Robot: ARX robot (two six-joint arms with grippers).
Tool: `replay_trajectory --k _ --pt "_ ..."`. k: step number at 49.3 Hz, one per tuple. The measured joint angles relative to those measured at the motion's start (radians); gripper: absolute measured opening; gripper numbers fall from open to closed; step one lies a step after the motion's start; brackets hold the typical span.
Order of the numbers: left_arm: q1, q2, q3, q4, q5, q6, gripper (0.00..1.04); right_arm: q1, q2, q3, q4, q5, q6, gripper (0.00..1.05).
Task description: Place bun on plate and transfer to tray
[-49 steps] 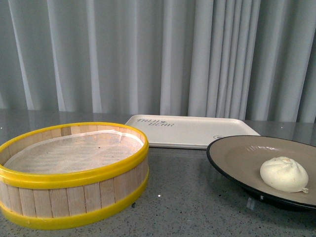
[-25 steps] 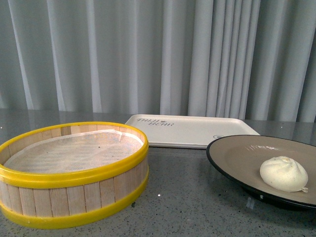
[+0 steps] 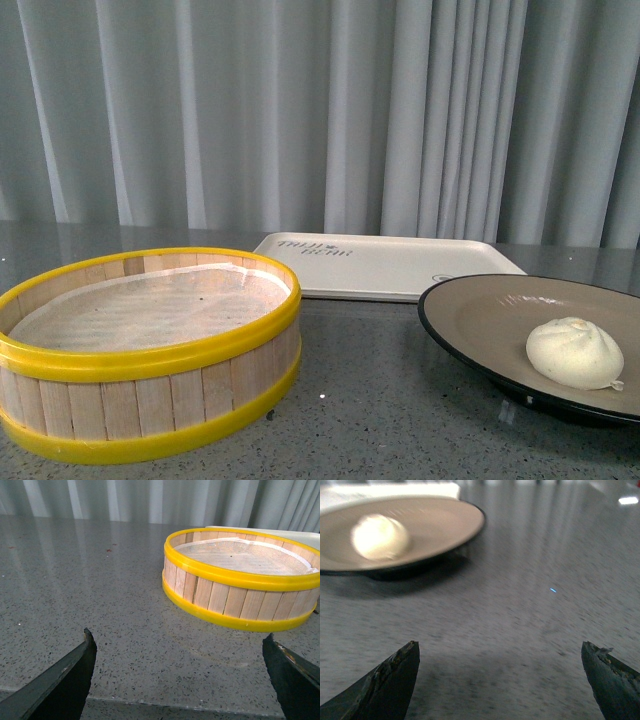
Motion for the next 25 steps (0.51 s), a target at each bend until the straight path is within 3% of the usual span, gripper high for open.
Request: replay_trajectory --k 7,13,18,25 --pt "0.000 0.000 0.000 0.000 0.000 0.000 0.98 -0.083 0.191 0.084 0.087 -0.084 -0.136 0.96" --pt "0.000 -0.001 0.000 0.000 0.000 0.000 0.98 -0.167 0.271 0.190 0.123 -0.290 -0.478 0.96" --pt "0.000 -0.001 0.000 0.000 0.000 0.000 0.98 -0.157 0.339 0.252 0.094 -0.351 -0.683 0.96" --pt "0.000 -0.001 0.000 0.000 0.000 0.000 0.98 -0.098 0.439 0.345 -0.017 -0.357 -0.897 0.96"
